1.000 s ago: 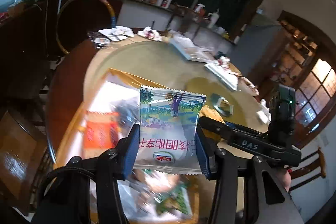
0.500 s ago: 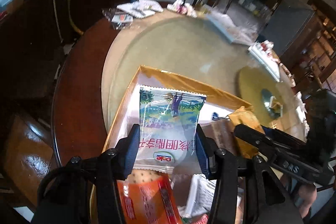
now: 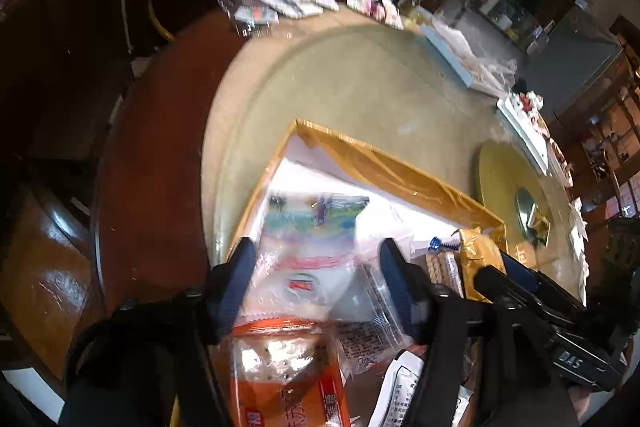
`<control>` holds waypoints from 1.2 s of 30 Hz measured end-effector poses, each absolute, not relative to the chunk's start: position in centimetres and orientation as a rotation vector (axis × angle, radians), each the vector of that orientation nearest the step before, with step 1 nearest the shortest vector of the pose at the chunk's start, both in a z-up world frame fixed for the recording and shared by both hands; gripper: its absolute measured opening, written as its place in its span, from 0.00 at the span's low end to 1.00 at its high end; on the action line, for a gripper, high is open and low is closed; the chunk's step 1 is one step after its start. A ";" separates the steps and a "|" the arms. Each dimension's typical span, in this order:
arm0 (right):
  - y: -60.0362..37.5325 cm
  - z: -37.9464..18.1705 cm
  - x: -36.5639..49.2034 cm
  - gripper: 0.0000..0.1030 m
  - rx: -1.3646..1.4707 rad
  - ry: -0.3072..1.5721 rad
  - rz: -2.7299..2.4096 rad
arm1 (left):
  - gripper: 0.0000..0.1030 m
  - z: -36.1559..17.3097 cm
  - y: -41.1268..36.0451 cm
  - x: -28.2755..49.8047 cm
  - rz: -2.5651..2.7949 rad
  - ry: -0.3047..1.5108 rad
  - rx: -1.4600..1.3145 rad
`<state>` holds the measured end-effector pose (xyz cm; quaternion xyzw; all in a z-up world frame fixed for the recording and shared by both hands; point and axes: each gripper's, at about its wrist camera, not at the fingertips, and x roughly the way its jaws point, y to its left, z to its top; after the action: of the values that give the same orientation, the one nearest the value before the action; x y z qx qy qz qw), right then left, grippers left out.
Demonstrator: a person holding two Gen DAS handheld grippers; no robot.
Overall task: Organize snacks
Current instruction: 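Carry the Dole packet into the tray with left tool while right tool drops the cracker pack there, then reach the right tool to the lazy susan and grasp the green-and-yellow snack pack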
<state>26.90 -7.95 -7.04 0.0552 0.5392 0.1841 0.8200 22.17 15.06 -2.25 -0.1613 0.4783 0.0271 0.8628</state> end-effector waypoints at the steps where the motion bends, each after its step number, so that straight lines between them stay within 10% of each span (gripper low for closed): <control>1: -8.2 -6.7 26.7 0.67 0.115 1.141 0.392 | 0.69 -1.9 15.0 21.9 0.057 0.990 -0.337; 19: -26.6 1.2 18.2 0.71 0.152 1.006 0.307 | 0.78 1.7 -2.4 10.5 -0.215 0.790 -0.357; 36: -30.6 -4.9 32.3 0.71 -0.116 1.161 0.221 | 0.77 -1.0 -6.2 12.4 -0.237 0.862 -0.331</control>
<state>32.27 -30.61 -4.94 -0.0547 0.5471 0.1040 0.8288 12.35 -6.20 -1.00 -0.1591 0.4148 -0.1139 0.8886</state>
